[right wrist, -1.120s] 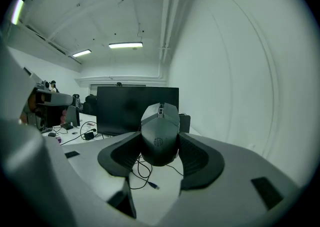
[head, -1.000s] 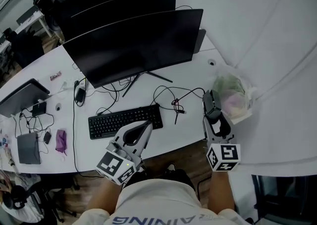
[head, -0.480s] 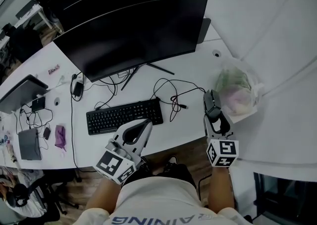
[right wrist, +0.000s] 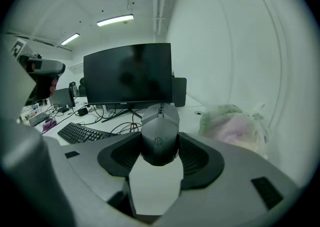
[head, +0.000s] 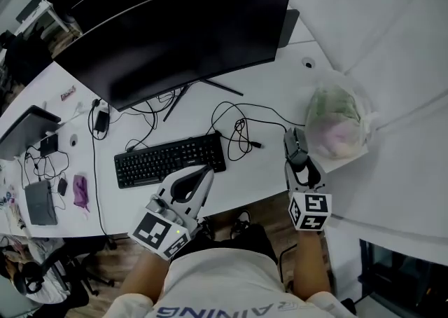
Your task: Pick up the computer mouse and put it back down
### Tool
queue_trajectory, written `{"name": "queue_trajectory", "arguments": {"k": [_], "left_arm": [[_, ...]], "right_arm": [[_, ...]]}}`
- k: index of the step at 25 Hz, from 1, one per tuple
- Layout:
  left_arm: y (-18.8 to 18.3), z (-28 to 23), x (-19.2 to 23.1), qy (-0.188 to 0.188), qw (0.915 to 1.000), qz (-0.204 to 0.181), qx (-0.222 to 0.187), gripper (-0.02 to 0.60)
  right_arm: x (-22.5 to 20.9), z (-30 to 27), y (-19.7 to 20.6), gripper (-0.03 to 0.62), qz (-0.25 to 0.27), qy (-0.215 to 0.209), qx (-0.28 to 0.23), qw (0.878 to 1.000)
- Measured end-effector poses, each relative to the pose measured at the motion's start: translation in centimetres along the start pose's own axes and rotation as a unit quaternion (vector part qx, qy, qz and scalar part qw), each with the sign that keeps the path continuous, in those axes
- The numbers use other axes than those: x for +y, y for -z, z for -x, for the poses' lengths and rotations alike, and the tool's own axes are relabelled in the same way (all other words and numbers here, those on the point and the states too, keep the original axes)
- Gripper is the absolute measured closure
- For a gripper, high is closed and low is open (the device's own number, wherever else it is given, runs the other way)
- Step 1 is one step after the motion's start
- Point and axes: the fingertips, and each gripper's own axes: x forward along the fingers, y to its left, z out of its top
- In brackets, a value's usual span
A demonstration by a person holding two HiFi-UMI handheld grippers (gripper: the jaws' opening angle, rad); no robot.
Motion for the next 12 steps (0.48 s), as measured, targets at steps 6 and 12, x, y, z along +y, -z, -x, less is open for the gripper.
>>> {"name": "queue_trajectory", "arguments": {"k": [6, 12], "left_arm": [[1.5, -1.2, 0.0, -0.002, 0.9998, 0.006, 0.020, 0.574], [2.2, -1.8, 0.0, -0.007, 0.9995, 0.009, 0.031, 0.574]], "right_arm": [[-0.5, -1.8, 2.8, 0.344, -0.003, -0.004, 0.028, 1.000], [-0.6, -3.4, 6.3, 0.344, 0.005, -0.014, 0.065, 0.998]]}}
